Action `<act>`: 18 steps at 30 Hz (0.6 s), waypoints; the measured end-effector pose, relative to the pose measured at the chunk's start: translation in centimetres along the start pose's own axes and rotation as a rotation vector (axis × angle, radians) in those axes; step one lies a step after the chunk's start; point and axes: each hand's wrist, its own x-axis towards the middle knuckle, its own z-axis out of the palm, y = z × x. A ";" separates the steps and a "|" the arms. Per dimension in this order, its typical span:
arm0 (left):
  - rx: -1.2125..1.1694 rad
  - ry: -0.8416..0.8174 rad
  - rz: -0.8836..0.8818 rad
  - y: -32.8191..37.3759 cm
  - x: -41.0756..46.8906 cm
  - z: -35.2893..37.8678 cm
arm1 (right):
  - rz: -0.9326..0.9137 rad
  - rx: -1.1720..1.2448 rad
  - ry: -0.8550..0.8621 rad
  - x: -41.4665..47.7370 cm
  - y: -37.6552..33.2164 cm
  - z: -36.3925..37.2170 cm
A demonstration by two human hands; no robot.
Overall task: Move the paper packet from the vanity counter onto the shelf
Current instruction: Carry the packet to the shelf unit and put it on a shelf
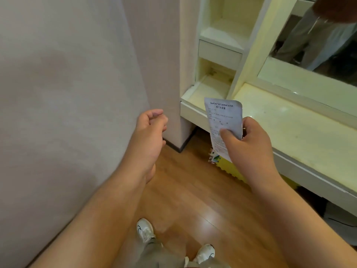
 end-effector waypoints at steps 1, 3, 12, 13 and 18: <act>0.005 0.000 -0.002 0.1 0.7 -0.9 | 0.000 -0.003 -0.008 0.2 -0.6 1.0; 0.016 -0.006 -0.003 0.4 2.3 -2.7 | 0.002 -0.013 -0.018 0.5 -1.8 3.0; 0.038 -0.070 -0.005 2.4 10.4 -9.0 | 0.030 -0.055 0.038 3.1 -6.5 11.4; 0.048 -0.079 -0.008 2.7 11.3 -9.5 | 0.042 -0.047 0.050 3.4 -6.9 12.1; 0.109 -0.159 -0.007 4.1 15.2 -10.7 | 0.080 -0.032 0.145 4.2 -8.3 14.9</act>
